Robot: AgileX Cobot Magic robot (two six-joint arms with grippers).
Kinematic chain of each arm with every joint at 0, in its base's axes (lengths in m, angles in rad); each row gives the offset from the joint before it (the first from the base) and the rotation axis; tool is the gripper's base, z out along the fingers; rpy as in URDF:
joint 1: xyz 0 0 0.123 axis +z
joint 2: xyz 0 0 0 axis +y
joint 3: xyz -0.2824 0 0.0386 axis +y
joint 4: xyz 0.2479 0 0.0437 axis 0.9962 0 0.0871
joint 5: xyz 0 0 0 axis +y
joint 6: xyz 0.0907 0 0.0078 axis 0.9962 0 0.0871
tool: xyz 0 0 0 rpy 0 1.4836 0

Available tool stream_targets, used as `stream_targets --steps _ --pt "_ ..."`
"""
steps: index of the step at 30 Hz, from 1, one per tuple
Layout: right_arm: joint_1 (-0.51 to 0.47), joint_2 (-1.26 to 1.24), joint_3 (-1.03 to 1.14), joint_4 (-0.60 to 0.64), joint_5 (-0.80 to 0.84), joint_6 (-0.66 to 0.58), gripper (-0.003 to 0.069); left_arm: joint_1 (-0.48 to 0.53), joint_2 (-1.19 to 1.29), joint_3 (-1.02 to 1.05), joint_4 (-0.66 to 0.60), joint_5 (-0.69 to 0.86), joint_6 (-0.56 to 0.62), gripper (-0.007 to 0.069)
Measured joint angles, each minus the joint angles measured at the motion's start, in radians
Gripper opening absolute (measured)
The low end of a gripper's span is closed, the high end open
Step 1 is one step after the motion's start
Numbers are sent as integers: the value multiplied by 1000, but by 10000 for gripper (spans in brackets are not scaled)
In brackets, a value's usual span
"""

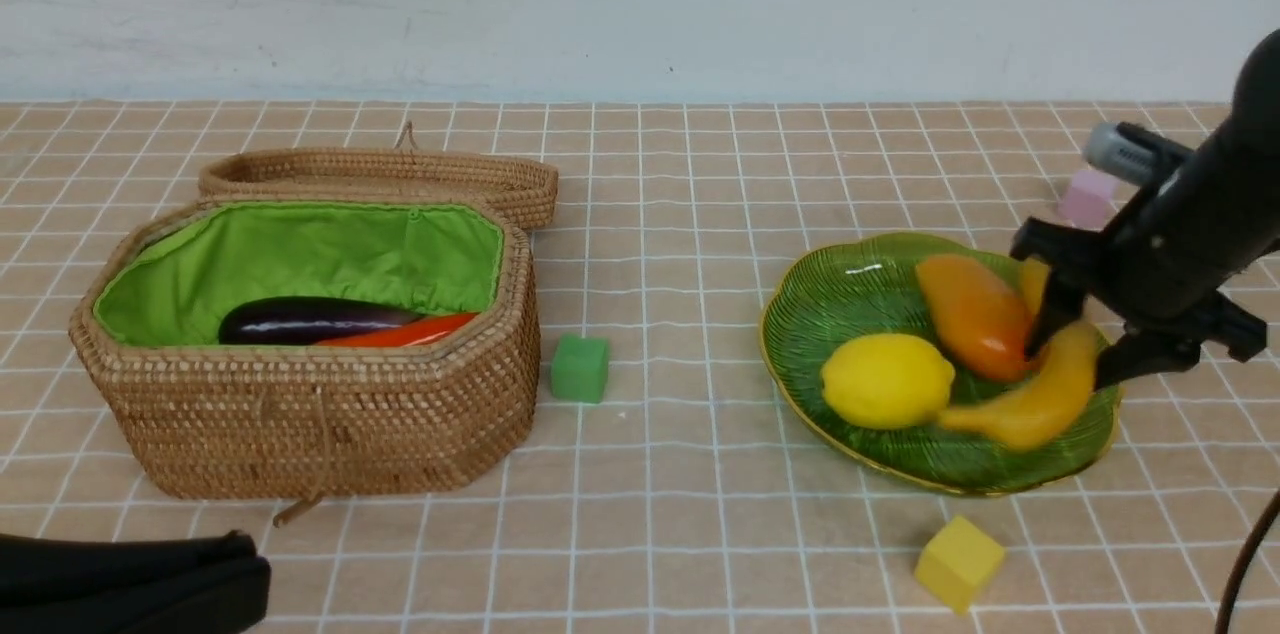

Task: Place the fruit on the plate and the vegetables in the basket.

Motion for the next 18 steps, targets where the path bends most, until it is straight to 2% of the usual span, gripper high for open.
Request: stream_targets --steps 3,4,6,9,13,16,17,18 --pt "1 -10 0 0 6 -10 640 0 0 0 0 -1 0 16" --pt "1 -21 -2 0 18 -18 658 0 0 0 0 -6 0 16" --pt "1 -53 -11 3 54 -52 671 0 0 0 2 -30 0 16" --pt "1 -134 -13 5 108 -112 631 0 0 0 5 -86 -14 16" --pt "3 -385 88 -16 236 -200 382 0 -68 51 33 -170 -40 -13" --pt "3 -607 251 -31 282 -243 178 0 -178 158 27 -259 -43 -13" --pt "3 -638 275 -31 282 -248 165 0 -194 166 24 -275 -43 -13" --pt "3 -771 355 -31 283 -262 67 0 -252 237 -7 -345 -43 -13"
